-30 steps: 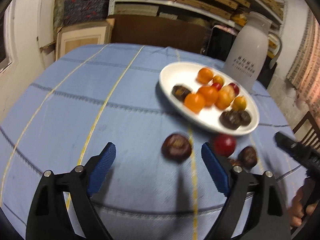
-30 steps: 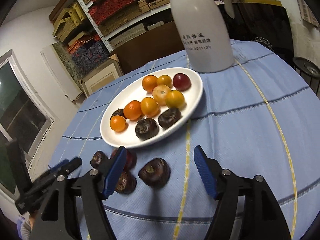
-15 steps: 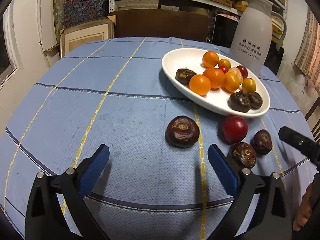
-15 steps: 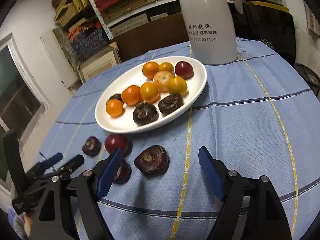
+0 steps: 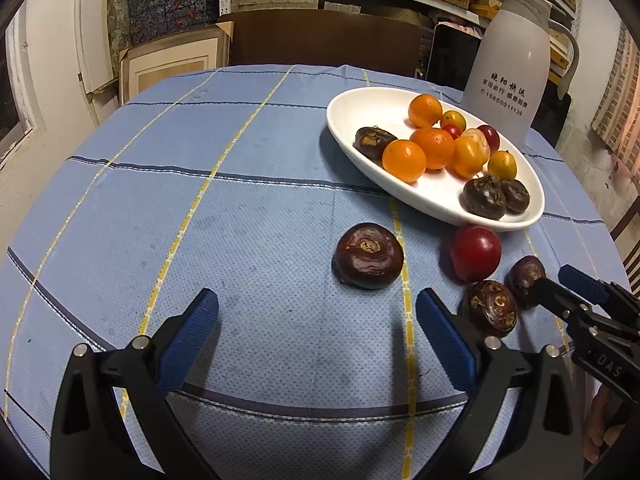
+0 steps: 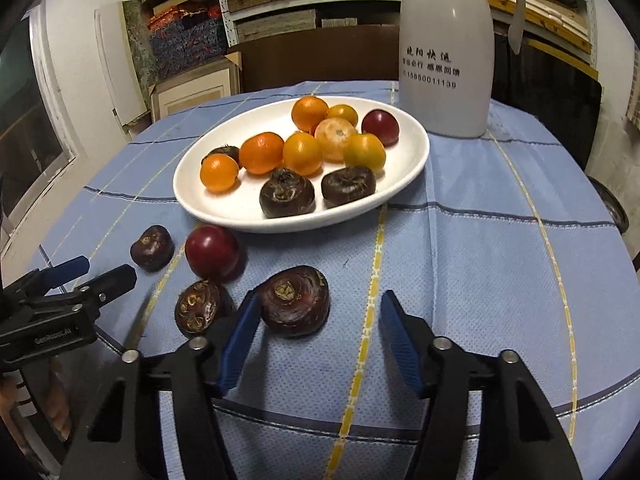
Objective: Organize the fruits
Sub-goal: 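Grasp another water chestnut with the left tool while the right tool grasps a water chestnut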
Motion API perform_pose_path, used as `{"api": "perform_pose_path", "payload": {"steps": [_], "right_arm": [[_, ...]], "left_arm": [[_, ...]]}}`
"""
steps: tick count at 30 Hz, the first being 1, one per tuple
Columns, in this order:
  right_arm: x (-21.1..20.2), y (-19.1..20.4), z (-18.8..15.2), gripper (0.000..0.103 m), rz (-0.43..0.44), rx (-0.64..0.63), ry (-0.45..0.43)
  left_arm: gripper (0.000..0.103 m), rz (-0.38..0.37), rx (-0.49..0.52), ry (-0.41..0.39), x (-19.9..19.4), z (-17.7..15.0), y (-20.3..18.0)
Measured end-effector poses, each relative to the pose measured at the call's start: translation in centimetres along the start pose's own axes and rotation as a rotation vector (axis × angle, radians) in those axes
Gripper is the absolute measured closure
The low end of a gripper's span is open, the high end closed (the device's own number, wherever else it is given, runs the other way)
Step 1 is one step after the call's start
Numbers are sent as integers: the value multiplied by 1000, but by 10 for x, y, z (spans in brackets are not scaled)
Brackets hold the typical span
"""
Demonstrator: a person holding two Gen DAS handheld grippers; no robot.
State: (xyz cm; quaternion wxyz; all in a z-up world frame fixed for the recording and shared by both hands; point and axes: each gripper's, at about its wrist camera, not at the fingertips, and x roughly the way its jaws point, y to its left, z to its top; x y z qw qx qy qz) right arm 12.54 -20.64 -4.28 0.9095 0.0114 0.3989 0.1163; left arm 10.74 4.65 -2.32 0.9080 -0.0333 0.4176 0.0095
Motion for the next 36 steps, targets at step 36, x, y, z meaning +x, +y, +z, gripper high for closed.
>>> {"api": "perform_pose_path", "payload": {"steps": [36], "right_arm": [[17, 15, 1, 57, 10, -61, 62]], "left_arm": [[6, -30, 41, 63, 42, 26, -17]]}}
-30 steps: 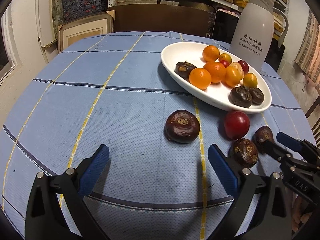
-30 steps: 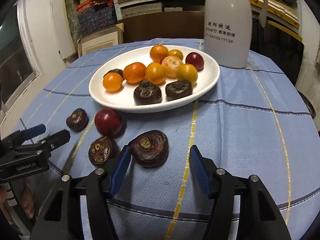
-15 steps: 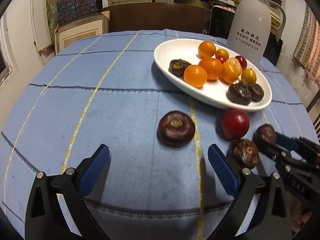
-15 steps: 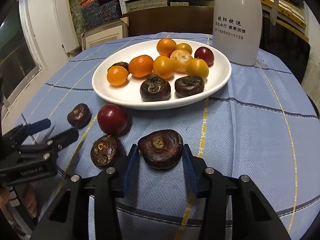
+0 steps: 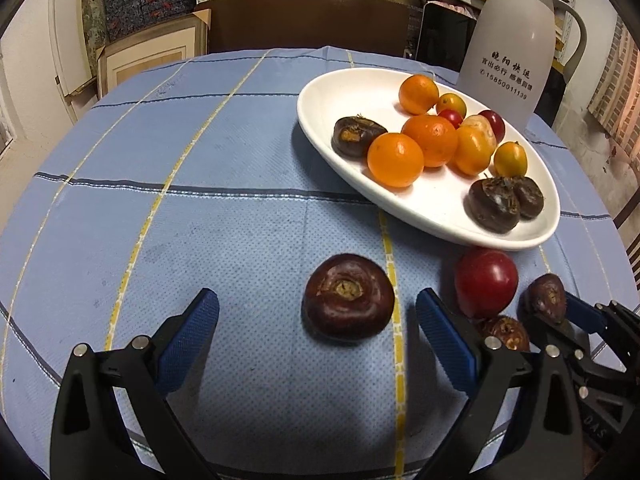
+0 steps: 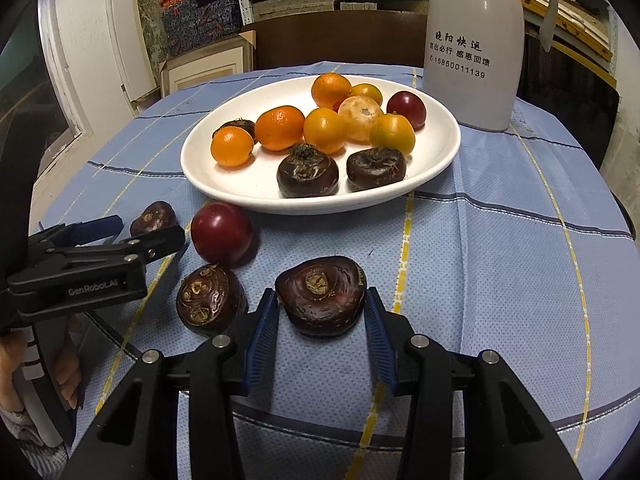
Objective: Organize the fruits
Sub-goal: 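Grasp another water chestnut with the left tool while the right tool grasps a water chestnut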
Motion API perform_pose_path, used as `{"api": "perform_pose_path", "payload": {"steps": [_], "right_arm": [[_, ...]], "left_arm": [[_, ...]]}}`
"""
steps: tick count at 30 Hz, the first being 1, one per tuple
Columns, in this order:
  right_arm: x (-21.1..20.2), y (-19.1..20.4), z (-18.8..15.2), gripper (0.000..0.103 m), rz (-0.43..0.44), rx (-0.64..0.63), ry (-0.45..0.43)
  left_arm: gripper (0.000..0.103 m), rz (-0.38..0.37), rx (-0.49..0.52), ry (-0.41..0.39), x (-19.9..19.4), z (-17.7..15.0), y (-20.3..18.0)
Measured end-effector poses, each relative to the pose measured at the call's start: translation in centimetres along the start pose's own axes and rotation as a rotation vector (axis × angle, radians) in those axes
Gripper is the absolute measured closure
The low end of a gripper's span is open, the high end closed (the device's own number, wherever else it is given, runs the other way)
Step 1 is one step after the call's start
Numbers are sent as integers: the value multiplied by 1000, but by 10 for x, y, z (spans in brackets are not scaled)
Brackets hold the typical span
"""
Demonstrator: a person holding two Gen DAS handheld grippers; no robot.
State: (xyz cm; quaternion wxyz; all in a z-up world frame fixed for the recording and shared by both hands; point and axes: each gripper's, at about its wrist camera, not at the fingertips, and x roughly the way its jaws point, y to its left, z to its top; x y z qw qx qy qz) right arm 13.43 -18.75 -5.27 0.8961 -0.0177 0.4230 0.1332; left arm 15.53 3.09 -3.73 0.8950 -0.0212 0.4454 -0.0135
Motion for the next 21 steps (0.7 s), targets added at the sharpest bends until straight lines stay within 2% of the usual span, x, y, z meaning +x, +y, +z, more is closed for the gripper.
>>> {"api": "perform_pose_path", "payload": {"steps": [4, 5, 6, 8, 12, 16, 21], "right_arm": [[0, 0, 0, 57, -2, -2, 0], [0, 0, 0, 57, -2, -1, 0], [0, 0, 0, 57, -2, -1, 0], [0, 0, 0, 57, 0, 0, 0], [0, 0, 0, 57, 5, 3, -1], [0, -2, 0, 57, 11, 10, -2], [-3, -7, -1, 58, 20, 33, -6]], "left_arm": [[6, -10, 13, 0, 2, 2, -2], [10, -22, 20, -3, 1, 2, -3], [21, -25, 32, -10, 0, 2, -4], [37, -8, 62, -19, -2, 1, -8], [63, -40, 84, -35, -7, -1, -8], [63, -77, 49, -43, -11, -4, 0], [63, -67, 33, -53, -25, -17, 5]]}}
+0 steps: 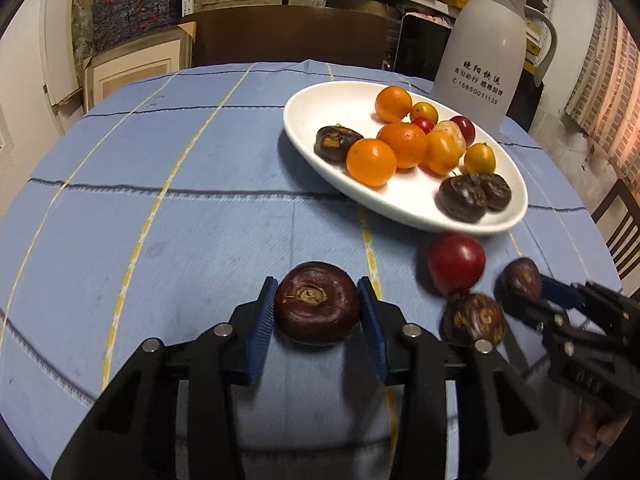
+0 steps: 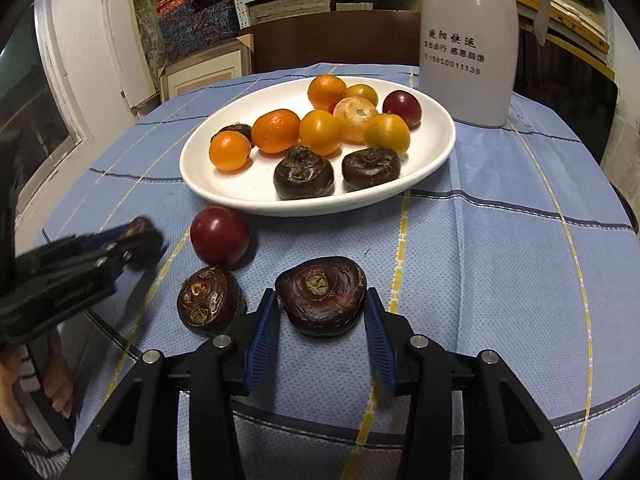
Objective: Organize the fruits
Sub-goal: 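Grasp another water chestnut with the left tool while the right tool grasps a water chestnut, then carry the water chestnut over the plate with the left tool while the right tool carries its water chestnut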
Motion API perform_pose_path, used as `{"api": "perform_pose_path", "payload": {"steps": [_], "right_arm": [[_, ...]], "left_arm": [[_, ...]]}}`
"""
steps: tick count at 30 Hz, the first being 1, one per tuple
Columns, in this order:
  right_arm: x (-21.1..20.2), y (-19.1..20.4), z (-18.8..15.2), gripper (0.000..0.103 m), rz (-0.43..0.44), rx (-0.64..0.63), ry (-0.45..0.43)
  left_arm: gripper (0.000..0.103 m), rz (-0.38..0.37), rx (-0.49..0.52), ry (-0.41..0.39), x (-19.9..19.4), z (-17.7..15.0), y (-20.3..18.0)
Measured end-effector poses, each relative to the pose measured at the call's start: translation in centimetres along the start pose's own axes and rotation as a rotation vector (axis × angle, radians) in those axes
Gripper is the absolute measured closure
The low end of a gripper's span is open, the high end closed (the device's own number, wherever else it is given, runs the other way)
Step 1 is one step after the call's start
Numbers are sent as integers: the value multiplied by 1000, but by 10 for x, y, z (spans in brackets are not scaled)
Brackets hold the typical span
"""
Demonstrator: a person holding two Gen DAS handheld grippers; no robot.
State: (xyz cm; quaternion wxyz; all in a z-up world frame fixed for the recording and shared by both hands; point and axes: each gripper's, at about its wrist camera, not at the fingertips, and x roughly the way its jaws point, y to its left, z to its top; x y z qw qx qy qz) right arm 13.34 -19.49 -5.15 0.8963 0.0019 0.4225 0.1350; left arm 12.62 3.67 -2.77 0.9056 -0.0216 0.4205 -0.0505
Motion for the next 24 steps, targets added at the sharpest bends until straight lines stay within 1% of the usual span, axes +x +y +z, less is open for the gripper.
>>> {"api": "perform_pose_path", "payload": {"steps": [2, 4, 6, 8, 12, 14, 17, 18, 22, 24], "right_arm": [[-6, -5, 0, 58, 21, 30, -10], [-18, -9, 1, 58, 45, 53, -44], [-35, -11, 2, 58, 60, 63, -98], [-45, -12, 1, 58, 60, 64, -128], [-52, -9, -9, 58, 77, 60, -122], [-52, -4, -12, 58, 73, 38, -115], [-47, -3, -12, 58, 67, 33, -100], [-48, -4, -12, 58, 65, 39, -99], [-58, -16, -7, 58, 74, 91, -145], [-63, -24, -4, 58, 78, 121, -162]], "left_arm": [[63, 14, 20, -20, -12, -6, -5], [63, 17, 46, -59, -28, -12, -13], [63, 1, 68, -85, -42, -19, -21], [63, -15, 86, -90, -47, -25, -28], [63, -44, 154, -85, -53, -36, -46], [63, -46, 166, -76, -50, -36, -50], [63, -58, 139, -47, -43, -36, -45], [63, -60, 131, -48, -43, -35, -44], [63, -74, 99, -85, -52, -26, -38], [63, -78, 73, -101, -56, -15, -34]]}}
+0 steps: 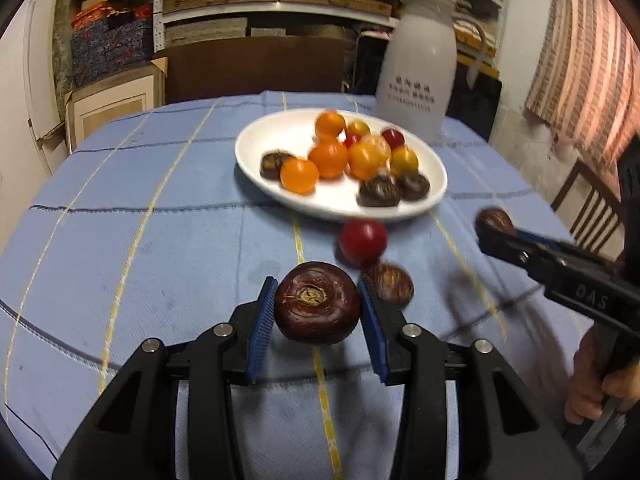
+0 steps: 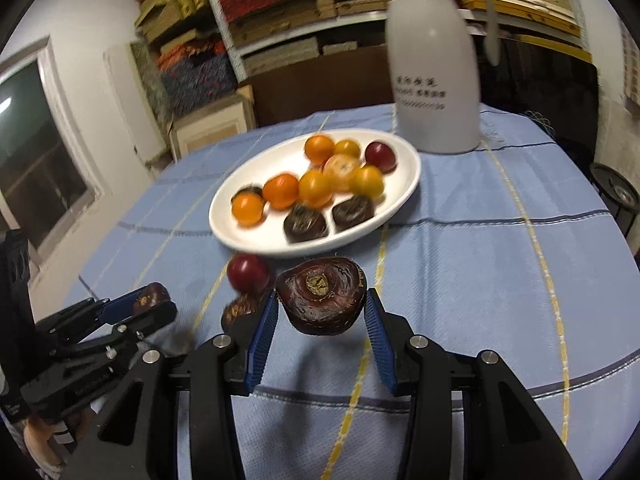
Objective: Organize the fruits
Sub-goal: 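Carry the water chestnut over the plate with the left tool while the right tool carries its water chestnut, then open the left tool over the plate while the right tool releases its water chestnut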
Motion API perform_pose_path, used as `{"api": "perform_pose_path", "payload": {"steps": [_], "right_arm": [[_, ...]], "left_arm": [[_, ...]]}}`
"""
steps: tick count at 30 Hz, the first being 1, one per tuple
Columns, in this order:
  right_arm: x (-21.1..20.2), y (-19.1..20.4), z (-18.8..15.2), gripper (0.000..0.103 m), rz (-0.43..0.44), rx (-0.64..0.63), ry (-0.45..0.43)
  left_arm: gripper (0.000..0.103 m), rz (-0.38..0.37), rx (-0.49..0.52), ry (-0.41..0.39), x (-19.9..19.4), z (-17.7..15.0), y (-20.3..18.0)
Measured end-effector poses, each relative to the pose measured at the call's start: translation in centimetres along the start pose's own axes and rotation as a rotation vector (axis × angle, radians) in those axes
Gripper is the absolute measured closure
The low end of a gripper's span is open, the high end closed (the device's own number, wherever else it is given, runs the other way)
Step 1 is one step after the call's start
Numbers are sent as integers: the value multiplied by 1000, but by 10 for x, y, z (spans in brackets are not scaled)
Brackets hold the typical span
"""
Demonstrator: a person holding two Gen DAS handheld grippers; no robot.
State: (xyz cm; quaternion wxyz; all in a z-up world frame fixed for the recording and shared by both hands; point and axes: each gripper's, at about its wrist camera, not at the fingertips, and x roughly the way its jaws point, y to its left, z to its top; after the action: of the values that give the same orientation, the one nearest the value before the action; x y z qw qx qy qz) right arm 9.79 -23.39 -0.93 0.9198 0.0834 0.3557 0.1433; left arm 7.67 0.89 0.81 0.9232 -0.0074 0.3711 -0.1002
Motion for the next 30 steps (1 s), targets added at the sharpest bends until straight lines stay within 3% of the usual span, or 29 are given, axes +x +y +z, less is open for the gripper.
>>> {"api": "perform_pose_path", "payload": {"steps": [7, 12, 20, 30], "right_arm": [[-15, -10, 38, 58, -2, 43, -45], [-18, -5, 76, 58, -5, 30, -91], [40, 2, 93, 58, 14, 32, -27], [93, 2, 96, 58, -18, 7, 48]], "left_arm": [[63, -18, -37, -72, -11, 59, 3], [63, -16, -31, -73, 8, 92, -4], [63, -7, -62, -39, 62, 127, 7], [63, -14, -70, 7, 123, 146, 17]]}}
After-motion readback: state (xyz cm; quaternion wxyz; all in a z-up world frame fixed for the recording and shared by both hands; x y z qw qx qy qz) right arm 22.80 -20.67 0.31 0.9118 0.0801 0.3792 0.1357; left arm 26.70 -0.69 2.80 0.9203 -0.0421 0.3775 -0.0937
